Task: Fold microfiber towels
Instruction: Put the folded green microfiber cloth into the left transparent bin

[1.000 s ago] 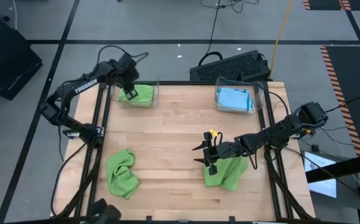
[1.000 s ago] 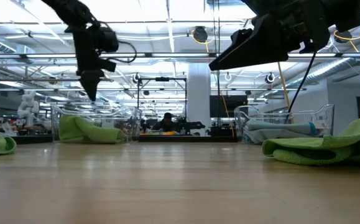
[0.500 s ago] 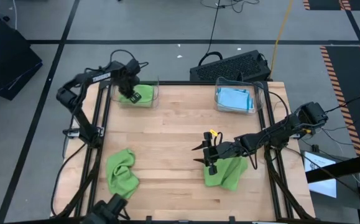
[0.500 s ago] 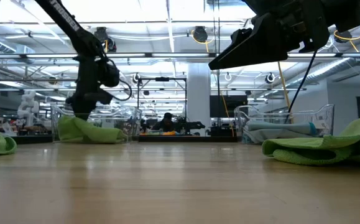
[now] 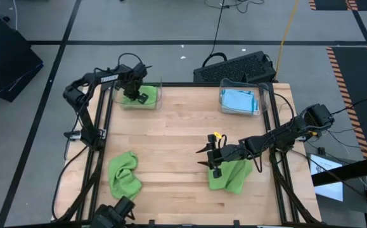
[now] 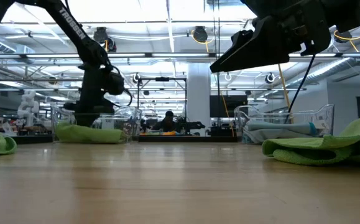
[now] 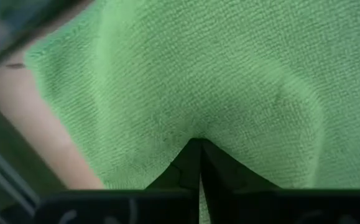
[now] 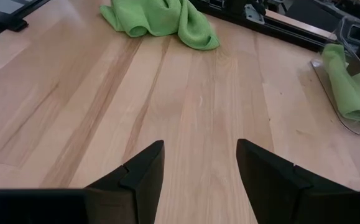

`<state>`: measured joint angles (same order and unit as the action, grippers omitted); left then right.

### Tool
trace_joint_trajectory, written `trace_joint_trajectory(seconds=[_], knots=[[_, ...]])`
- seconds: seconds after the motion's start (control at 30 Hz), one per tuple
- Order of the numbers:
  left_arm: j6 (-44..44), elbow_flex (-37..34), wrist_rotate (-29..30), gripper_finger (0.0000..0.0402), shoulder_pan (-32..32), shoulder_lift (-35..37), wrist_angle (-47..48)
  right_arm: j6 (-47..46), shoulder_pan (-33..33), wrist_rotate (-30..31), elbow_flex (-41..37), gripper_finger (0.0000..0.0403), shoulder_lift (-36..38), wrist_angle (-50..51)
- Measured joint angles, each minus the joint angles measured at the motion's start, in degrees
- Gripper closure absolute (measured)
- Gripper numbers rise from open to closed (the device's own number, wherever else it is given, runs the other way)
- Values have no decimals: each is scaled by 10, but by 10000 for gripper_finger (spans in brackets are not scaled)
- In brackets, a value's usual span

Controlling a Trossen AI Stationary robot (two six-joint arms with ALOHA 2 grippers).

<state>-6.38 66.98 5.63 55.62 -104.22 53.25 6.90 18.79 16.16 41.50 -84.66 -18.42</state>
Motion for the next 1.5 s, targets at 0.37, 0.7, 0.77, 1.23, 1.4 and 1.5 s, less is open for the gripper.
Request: trace_joint_trajectory(seconds=[0.37, 0.7, 0.77, 1.23, 1.4, 1.5], knots=[[-65, 0, 7, 395, -17, 104, 61, 0, 0, 0, 0, 211, 0, -4], [-88, 0, -32, 397, 17, 72, 34, 2, 0, 0, 0, 211, 0, -6], [-92, 0, -39, 399, 24, 59, 35, 2, 0, 0, 0, 211, 0, -6], [-103, 0, -35, 394, 29, -32, 35, 14, 0, 0, 0, 211, 0, -6], [-99, 0, -34, 398, 30, -31, 34, 15, 0, 0, 0, 211, 0, -6], [-92, 0, -29, 392, 30, -26, 32, 15, 0, 0, 0, 211, 0, -6]])
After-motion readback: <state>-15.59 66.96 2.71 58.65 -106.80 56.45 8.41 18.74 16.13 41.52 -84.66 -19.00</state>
